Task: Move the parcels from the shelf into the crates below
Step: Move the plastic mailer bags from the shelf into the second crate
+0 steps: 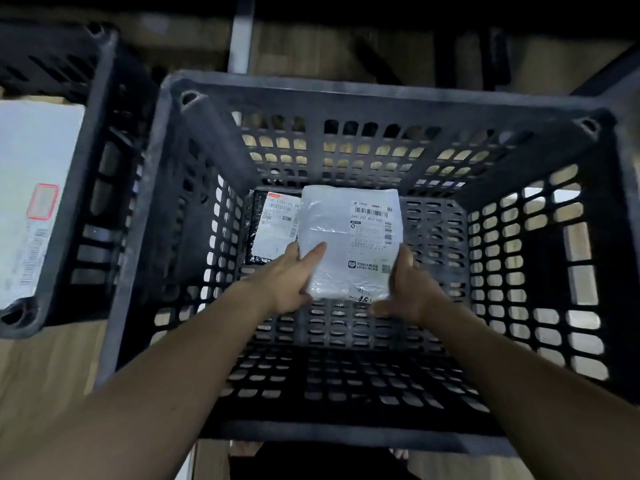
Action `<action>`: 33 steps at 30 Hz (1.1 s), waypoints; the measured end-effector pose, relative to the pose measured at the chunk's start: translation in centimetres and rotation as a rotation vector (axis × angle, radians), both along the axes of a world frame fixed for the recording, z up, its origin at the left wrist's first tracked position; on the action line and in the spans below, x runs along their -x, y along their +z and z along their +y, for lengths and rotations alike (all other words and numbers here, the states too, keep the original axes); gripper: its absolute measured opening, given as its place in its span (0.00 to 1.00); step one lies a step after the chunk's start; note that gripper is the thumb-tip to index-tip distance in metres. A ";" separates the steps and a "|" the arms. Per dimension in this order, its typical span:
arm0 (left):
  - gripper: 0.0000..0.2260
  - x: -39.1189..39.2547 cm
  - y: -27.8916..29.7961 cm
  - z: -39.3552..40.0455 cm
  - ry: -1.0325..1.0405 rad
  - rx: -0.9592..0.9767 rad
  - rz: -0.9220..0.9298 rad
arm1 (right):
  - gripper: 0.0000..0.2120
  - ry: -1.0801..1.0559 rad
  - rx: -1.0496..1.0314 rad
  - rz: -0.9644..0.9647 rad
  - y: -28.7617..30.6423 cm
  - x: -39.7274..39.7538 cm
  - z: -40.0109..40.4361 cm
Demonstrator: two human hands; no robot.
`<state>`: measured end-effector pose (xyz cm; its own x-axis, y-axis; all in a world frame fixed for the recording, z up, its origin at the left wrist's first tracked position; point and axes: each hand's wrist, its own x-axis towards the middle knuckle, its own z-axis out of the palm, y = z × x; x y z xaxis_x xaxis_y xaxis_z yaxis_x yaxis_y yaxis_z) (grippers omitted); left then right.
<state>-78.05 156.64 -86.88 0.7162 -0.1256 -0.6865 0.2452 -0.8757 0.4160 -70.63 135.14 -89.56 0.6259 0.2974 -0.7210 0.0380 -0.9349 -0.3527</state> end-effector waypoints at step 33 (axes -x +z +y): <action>0.49 -6.1 -5.1 -2.7 -0.369 -0.624 -0.180 | 0.45 0.727 0.246 -0.403 -1.1 -4.2 3.6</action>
